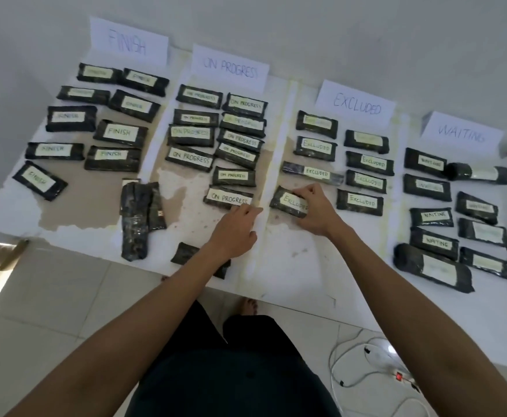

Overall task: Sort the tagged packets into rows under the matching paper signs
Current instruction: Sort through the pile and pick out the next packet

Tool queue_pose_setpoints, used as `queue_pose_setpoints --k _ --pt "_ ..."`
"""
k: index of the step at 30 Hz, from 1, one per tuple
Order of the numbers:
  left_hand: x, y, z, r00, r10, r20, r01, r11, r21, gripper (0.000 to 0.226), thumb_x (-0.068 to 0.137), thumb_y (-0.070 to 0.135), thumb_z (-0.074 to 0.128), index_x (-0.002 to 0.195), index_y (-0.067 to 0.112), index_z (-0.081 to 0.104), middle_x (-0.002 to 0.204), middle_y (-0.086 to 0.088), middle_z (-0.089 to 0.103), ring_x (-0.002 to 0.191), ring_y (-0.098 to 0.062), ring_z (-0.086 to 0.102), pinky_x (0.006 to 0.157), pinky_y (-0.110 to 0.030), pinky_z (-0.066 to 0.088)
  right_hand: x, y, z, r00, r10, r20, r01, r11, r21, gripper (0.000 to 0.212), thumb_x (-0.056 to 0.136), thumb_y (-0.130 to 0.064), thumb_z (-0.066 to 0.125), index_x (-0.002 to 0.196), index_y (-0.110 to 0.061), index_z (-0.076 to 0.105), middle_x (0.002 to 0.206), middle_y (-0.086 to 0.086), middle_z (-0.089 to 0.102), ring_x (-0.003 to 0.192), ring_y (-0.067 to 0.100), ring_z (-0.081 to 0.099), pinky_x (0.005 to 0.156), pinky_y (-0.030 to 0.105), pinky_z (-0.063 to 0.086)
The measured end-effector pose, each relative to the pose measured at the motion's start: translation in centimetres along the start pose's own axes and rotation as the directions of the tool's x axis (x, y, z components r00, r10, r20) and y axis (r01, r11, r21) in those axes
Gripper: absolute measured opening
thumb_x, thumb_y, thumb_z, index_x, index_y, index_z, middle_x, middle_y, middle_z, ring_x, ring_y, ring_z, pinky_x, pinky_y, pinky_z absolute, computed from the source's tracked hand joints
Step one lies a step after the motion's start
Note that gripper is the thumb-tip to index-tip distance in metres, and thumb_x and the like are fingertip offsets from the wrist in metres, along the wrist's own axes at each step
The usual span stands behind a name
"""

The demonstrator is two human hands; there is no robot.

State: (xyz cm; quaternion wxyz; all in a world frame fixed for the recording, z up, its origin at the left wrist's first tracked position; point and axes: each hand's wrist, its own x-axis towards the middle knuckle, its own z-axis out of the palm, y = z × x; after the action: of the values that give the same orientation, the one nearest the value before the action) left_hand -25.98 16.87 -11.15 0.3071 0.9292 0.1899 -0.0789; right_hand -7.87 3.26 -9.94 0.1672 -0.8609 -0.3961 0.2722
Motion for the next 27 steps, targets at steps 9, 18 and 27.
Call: queue_pose_setpoints --k 9,18,27 --pt "0.8 1.5 1.6 0.999 -0.006 -0.043 0.007 1.0 0.023 0.053 0.084 0.012 0.053 0.136 0.012 0.041 0.132 -0.01 0.047 0.117 -0.03 0.041 0.095 -0.041 0.041 1.4 2.6 1.0 0.995 -0.097 -0.01 0.096 0.993 -0.063 0.067 0.072 0.005 0.062 0.136 -0.005 0.044 0.126 0.019 0.042 0.114 0.036 0.037 0.1 0.044 0.037" --pt "-6.7 -2.7 -0.6 0.985 -0.09 -0.149 0.1 0.993 0.06 0.056 0.067 -0.004 0.054 0.12 0.012 0.058 0.123 -0.011 0.053 0.111 -0.032 0.048 0.087 -0.041 0.045 -2.6 -3.8 4.2 0.98 -0.2 -0.009 0.2 0.977 0.07 0.056 0.077 -0.007 0.065 0.131 -0.009 0.049 0.125 0.013 0.045 0.114 0.028 0.045 0.101 0.037 0.04" --pt "-11.8 -7.6 -0.2 0.963 -0.268 -0.013 0.268 0.957 0.114 0.059 0.071 0.005 0.061 0.128 0.021 0.054 0.13 -0.014 0.042 0.114 -0.037 0.039 0.097 -0.044 0.04 -5.8 -12.1 11.7 0.898 -0.319 0.303 0.332 0.943 0.008 0.057 0.079 -0.028 0.066 0.131 -0.015 0.049 0.121 0.015 0.047 0.099 0.032 0.051 0.083 0.041 0.048"
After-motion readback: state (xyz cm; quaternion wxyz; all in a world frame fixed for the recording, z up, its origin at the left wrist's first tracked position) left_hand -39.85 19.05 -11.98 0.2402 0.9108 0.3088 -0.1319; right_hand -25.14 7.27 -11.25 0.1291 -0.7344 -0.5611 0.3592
